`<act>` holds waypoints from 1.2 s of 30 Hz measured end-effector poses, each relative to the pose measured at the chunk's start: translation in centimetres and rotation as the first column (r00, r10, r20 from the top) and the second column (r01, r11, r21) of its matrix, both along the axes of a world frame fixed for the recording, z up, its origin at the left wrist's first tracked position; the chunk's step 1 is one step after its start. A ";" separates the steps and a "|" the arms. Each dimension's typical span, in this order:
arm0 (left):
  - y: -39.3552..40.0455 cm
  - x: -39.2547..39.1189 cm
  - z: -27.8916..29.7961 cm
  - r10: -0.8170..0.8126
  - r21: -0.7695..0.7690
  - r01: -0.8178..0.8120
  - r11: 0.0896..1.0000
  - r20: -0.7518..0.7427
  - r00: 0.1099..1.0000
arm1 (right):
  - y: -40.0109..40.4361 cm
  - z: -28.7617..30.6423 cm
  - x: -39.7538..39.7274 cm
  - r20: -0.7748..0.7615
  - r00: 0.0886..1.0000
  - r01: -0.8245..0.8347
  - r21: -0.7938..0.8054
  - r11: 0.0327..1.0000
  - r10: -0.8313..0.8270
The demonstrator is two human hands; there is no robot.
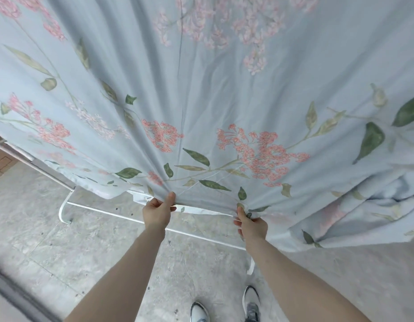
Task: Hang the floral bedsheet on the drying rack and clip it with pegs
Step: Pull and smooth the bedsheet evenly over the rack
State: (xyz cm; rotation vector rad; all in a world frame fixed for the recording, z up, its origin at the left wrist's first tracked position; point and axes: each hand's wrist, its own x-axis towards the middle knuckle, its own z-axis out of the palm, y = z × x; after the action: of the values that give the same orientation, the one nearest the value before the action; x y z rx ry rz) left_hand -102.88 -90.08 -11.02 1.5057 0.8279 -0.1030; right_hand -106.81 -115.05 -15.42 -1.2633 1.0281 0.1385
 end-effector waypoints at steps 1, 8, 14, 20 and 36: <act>0.0 -0.1 -0.6 0.000 0.001 0.000 1.000 -0.012 1.000 | 0.0 -0.6 0.1 -0.006 1.000 -0.012 -0.002 1.000 0.012; 0.8 0.2 -3.9 0.018 -0.002 -0.018 1.000 -0.049 0.999 | 0.7 -4.0 1.1 -0.061 0.997 -0.055 0.004 0.998 0.055; 1.0 1.4 -6.6 0.020 0.005 -0.020 1.000 -0.075 0.997 | 1.1 -7.8 2.0 -0.117 0.990 -0.076 0.024 0.997 0.078; 1.4 2.2 -9.5 0.055 0.018 -0.054 0.998 -0.097 0.994 | 2.2 -11.1 2.1 -0.178 0.976 -0.107 0.086 0.991 0.121; -11.3 -4.1 -9.0 -0.313 -0.432 0.218 0.875 -0.161 0.936 | -4.5 -4.5 -7.6 -0.188 0.982 0.067 0.280 0.958 -0.014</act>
State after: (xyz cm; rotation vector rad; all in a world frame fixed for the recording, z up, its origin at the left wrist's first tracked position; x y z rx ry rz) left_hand -106.94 -101.37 -20.01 1.2107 0.7161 -0.6307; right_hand -114.39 -119.51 -19.97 -0.9779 1.1474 0.3659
